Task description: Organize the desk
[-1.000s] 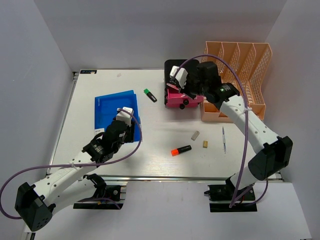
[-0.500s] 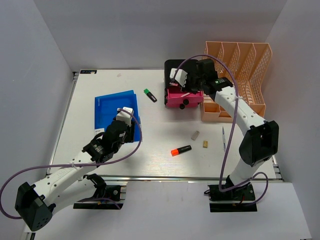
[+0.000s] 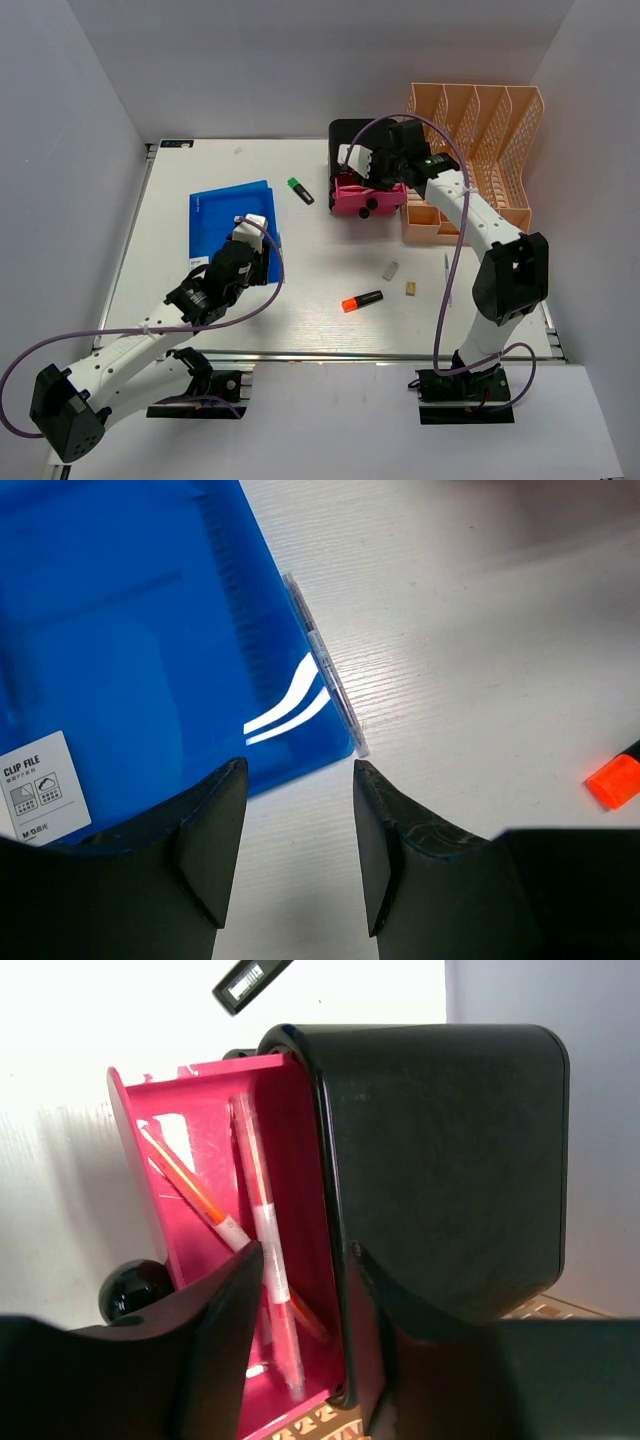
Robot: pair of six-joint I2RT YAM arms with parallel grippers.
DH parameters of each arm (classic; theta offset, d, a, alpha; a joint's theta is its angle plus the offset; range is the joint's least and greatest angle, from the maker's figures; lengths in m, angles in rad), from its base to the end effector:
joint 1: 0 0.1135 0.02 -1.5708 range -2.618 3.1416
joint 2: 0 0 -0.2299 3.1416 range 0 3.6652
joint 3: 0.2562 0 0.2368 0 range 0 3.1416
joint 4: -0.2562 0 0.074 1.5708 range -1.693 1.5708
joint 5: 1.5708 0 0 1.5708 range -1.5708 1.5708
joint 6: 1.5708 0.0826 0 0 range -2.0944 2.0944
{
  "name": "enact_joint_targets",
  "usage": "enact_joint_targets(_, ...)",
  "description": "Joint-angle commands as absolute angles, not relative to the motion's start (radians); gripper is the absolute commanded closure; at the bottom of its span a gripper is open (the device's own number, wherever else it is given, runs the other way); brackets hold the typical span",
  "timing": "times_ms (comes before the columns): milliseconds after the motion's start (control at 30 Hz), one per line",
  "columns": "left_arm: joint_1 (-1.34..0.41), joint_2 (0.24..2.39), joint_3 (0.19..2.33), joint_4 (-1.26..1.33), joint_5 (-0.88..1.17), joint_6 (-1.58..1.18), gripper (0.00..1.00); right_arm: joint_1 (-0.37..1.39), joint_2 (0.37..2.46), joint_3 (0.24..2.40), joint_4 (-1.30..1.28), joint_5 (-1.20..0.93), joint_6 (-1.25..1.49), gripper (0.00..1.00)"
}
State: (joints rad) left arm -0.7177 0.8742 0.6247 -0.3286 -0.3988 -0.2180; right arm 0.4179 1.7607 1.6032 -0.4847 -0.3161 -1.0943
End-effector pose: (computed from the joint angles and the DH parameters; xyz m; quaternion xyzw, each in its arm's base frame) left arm 0.1981 -0.1304 0.2094 0.1217 0.8585 -0.0550 0.4952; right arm 0.3745 0.1944 0.2713 -0.6571 0.5940 -0.0140 0.4639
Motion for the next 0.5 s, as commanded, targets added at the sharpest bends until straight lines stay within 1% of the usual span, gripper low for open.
enact_joint_targets(0, -0.723, 0.868, 0.630, -0.314, -0.382, -0.216, 0.43, 0.410, 1.755, 1.638, -0.502, -0.324, -1.117, 0.53)
enact_joint_targets(167, -0.723, 0.865, 0.629, -0.311, -0.379, -0.218, 0.43, 0.400, 1.726, 1.643, -0.518, -0.343, -1.101, 0.51)
enact_joint_targets(233, -0.723, 0.868, 0.626, -0.307, -0.368, -0.216, 0.43, 0.402, 1.677, 1.646, -0.511, -0.357, -1.034, 0.55)
enact_joint_targets(267, -0.723, 0.873, 0.626, -0.304, -0.354, -0.215, 0.43, 0.402, 1.652, 1.646, -0.503, -0.377, -0.988, 0.65)
enact_joint_targets(300, -0.723, 0.887, 0.626, -0.304, -0.347, -0.213, 0.43, 0.399, 1.626, 1.631, -0.491, -0.397, -0.882, 0.74)
enact_joint_targets(333, -0.723, 0.894, 0.629, -0.302, -0.336, -0.215, 0.45, 0.397, 1.559, 1.609, -0.486, -0.420, -0.821, 0.85)
enact_joint_targets(367, -0.723, 0.903, 0.630, -0.290, -0.325, -0.215, 0.47, 0.397, 1.519, 1.576, -0.471, -0.463, -0.754, 1.00)
enact_joint_targets(400, -0.723, 0.914, 0.629, -0.282, -0.304, -0.216, 0.51, 0.393, 1.481, 1.478, -0.441, -0.486, -0.686, 1.00)
enact_joint_targets(433, -0.723, 0.943, 0.633, -0.273, -0.292, -0.221, 0.54, 0.397, 1.392, 1.418, -0.425, -0.518, -0.576, 1.00)
enact_joint_targets(467, -0.723, 0.960, 0.637, -0.250, -0.278, -0.232, 0.57, 0.396, 1.352, 1.360, -0.417, -0.591, -0.533, 1.00)
